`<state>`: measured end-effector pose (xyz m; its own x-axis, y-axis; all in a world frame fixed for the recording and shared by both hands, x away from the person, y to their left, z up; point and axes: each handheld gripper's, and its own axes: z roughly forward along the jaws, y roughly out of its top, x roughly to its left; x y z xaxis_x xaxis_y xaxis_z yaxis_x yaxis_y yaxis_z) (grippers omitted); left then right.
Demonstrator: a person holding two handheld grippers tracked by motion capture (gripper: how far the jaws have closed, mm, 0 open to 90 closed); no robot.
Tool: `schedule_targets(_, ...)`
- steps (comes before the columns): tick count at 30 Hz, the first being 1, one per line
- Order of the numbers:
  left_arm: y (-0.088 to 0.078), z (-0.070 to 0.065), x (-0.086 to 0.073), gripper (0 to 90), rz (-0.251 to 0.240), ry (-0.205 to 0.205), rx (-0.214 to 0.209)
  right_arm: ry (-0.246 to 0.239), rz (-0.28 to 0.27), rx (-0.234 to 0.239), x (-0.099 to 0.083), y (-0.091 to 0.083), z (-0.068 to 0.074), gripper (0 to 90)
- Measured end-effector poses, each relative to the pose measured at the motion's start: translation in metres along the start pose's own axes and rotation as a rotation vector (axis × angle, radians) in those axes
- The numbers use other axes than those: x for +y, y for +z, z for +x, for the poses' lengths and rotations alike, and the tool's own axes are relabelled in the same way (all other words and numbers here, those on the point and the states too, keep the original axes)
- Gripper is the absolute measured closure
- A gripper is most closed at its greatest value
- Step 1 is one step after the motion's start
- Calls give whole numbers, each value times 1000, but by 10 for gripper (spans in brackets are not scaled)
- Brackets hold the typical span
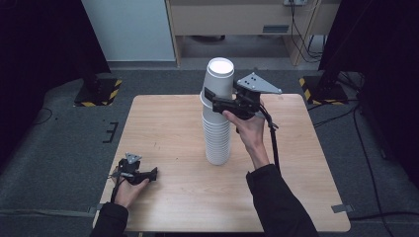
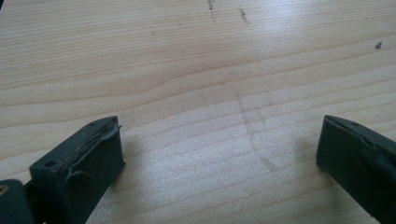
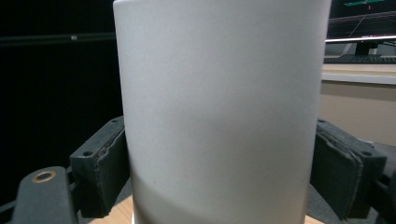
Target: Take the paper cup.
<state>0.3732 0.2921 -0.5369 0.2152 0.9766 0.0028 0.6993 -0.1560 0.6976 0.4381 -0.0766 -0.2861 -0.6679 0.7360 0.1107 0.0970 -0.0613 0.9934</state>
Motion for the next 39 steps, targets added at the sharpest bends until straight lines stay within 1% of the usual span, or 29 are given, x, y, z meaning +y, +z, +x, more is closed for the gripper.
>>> schedule_targets(2,0,0,0,0,0,0,0,19,-24,10,3,-3,-3,156)
schedule_targets(8,0,0,0,0,0,0,0,19,-32,17,9,-7,-2,156)
schedule_targets(9,0,0,0,0,0,0,0,22,-42,25,11,-8,-1,156)
schedule_targets(14,0,0,0,0,0,0,0,22,-55,28,14,-10,1,156)
schedule_targets(17,0,0,0,0,0,0,0,34,-79,35,19,-14,0,156)
schedule_targets(23,0,0,0,0,0,0,0,36,-103,28,24,-22,-3,156)
schedule_targets(27,0,0,0,0,0,0,0,46,-119,24,28,-28,-6,156)
schedule_targets(28,0,0,0,0,0,0,0,57,-130,25,30,-33,-8,156)
schedule_targets(30,0,0,0,0,0,0,0,59,-130,24,31,-34,-9,156)
schedule_targets(33,0,0,0,0,0,0,0,54,-136,16,33,-43,-11,156)
schedule_targets(35,0,0,0,0,0,0,0,55,-137,15,34,-44,-12,156)
schedule_targets(36,0,0,0,0,0,0,0,63,-138,12,33,-49,-14,156)
schedule_targets(38,0,0,0,0,0,0,0,63,-139,11,33,-51,-15,156)
schedule_targets(39,0,0,0,0,0,0,0,66,-135,6,32,-56,-17,156)
